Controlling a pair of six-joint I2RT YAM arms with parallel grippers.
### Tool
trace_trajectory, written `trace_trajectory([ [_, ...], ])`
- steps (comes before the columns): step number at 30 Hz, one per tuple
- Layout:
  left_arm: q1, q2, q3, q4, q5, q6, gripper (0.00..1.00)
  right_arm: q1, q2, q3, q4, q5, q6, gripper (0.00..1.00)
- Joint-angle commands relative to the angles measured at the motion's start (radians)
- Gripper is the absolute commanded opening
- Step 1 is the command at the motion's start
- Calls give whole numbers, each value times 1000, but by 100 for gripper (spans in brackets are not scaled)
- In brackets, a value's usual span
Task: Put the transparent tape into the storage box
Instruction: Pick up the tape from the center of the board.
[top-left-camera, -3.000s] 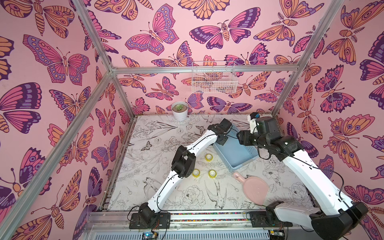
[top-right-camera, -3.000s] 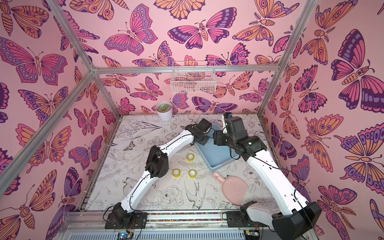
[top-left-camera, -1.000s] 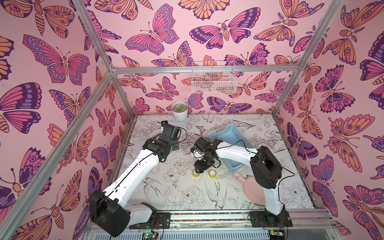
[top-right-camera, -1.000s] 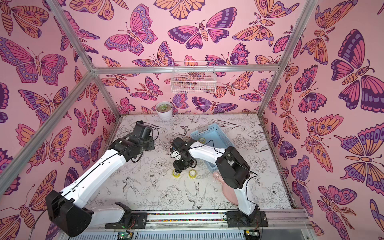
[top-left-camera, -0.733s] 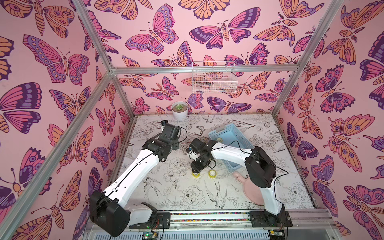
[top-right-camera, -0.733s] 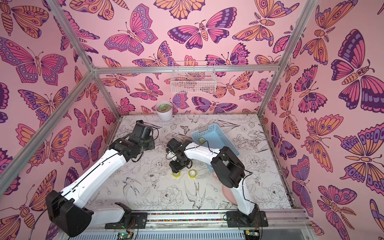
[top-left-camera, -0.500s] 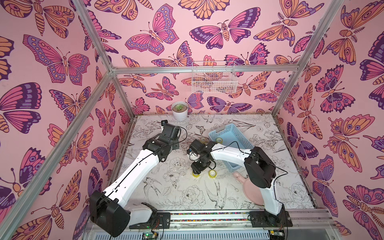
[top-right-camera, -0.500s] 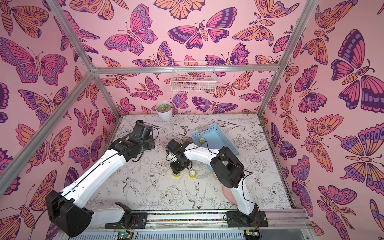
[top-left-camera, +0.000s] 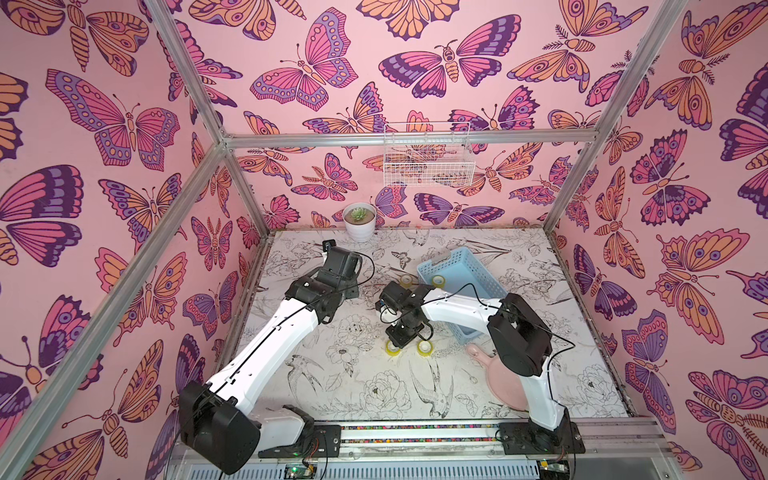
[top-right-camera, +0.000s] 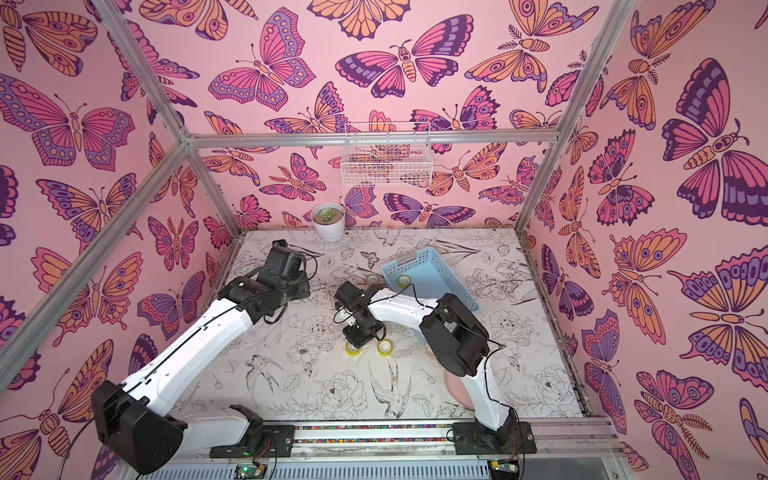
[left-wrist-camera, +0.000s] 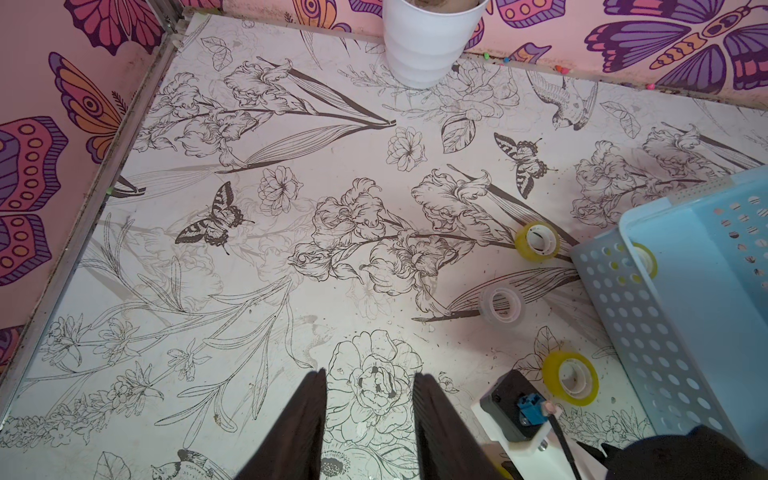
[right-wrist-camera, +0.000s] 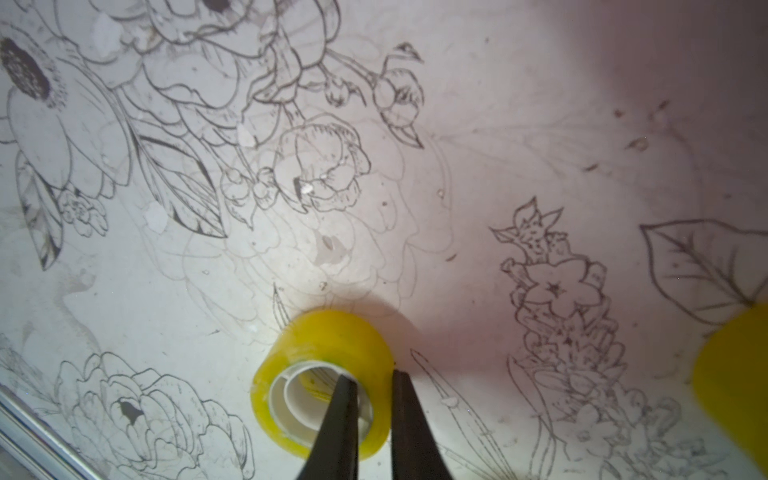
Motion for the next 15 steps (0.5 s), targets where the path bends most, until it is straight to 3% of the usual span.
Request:
trace_trajectory([
  [1,7,-19,-20,26,-20,-1,41,4,-2,-17,-10,12,-1,0],
  [15,7,-93,-17,98,-75,61,41,1,-54,135,-140,96,-15,0],
])
